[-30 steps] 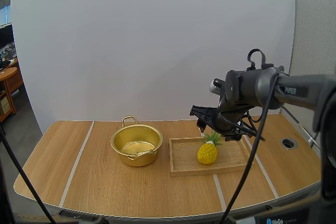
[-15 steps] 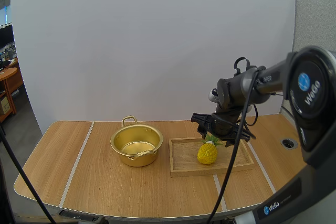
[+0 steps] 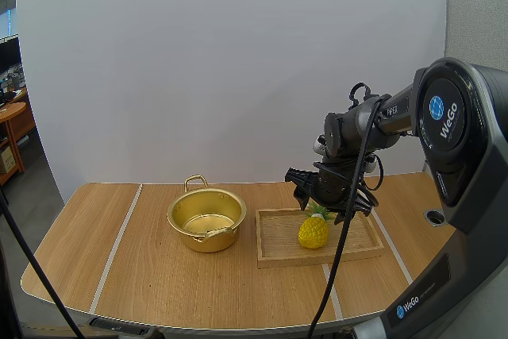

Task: Open the pot, put the pineapple inside, and close it

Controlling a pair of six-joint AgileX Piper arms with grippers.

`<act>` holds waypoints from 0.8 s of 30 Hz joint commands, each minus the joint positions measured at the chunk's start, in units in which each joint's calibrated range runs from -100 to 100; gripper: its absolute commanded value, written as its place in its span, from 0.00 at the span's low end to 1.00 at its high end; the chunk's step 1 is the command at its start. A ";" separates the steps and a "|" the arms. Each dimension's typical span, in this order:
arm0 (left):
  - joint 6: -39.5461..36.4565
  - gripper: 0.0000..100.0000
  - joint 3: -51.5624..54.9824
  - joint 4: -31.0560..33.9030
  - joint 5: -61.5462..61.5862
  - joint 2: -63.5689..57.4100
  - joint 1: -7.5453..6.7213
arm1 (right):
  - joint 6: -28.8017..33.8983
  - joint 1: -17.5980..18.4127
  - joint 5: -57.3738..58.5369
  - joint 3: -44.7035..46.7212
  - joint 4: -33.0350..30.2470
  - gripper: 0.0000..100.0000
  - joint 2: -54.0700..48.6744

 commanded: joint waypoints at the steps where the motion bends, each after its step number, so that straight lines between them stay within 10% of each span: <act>1: -0.39 0.00 -0.36 0.01 -1.81 -0.45 0.01 | 0.44 0.61 -0.05 -0.24 0.17 1.00 0.75; 24: -0.39 0.00 -0.36 0.01 -1.81 -0.45 0.01 | 0.87 0.81 -3.40 -0.25 -1.06 1.00 9.23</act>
